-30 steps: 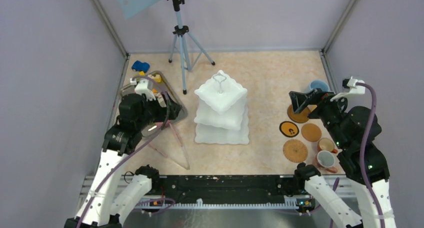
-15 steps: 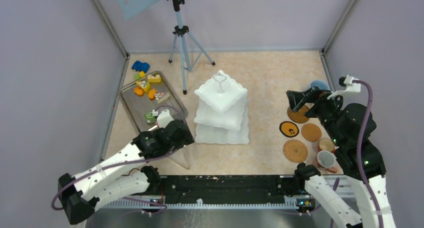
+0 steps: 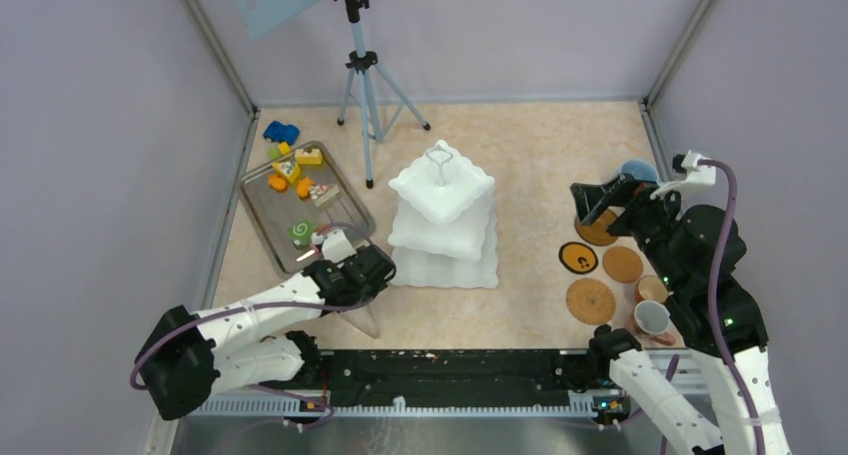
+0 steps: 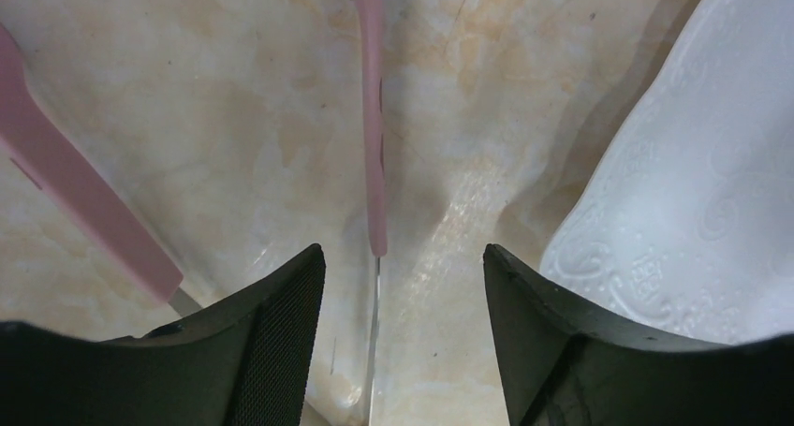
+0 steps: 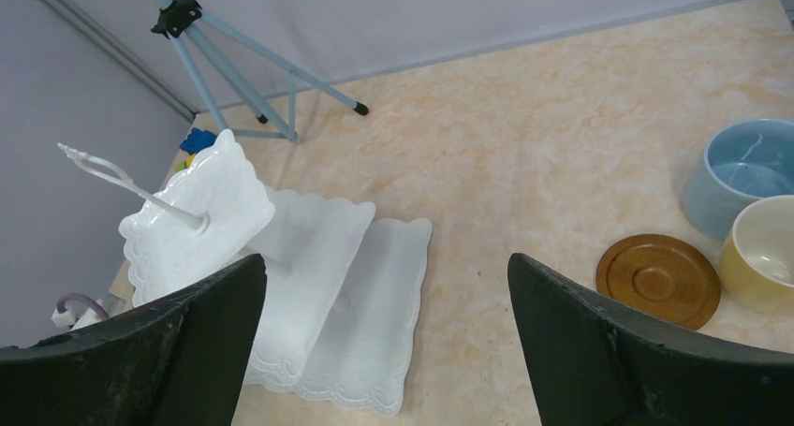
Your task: Serve the afternoon tea
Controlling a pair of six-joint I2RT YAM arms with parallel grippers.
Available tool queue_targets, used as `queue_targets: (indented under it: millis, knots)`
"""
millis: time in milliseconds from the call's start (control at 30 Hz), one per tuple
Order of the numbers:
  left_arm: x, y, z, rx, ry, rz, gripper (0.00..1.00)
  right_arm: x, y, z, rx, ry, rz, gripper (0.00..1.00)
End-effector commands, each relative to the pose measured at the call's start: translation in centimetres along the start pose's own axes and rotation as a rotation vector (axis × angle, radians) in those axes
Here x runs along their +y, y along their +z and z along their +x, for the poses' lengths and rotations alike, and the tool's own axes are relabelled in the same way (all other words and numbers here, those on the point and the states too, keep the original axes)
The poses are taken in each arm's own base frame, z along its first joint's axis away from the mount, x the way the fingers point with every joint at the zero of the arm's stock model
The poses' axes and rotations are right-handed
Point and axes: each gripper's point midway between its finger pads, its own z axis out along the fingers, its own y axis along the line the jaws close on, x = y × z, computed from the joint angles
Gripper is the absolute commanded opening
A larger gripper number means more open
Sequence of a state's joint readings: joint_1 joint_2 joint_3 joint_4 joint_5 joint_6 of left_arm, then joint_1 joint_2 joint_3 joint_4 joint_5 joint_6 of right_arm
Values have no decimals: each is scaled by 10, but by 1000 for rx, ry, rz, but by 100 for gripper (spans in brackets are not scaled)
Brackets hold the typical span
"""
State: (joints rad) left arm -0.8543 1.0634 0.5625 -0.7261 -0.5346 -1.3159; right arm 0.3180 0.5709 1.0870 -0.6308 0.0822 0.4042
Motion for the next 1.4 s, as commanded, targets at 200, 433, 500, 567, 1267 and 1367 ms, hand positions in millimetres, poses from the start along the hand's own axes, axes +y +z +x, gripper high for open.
queue_targets:
  millis: [200,433,500,567,1267,1367]
  knots:
    - [-20,24,-17,-83,-30,68,50,1,-4,-1,-10,-16,-11,99]
    - [-44,25,-7,-22,157,156,26,-1,-2,1,-6,-18,-5,99]
    - [-52,25,-5,-9,209,186,24,-1,-2,2,-6,-18,-4,99]
    - [-59,26,-2,2,256,223,23,-1,-1,4,-2,-16,-5,99]
    - [-36,-49,7,177,248,341,99,-6,7,17,18,-26,1,99]
    - [-17,-50,20,239,161,242,99,-6,6,17,18,-24,0,99]
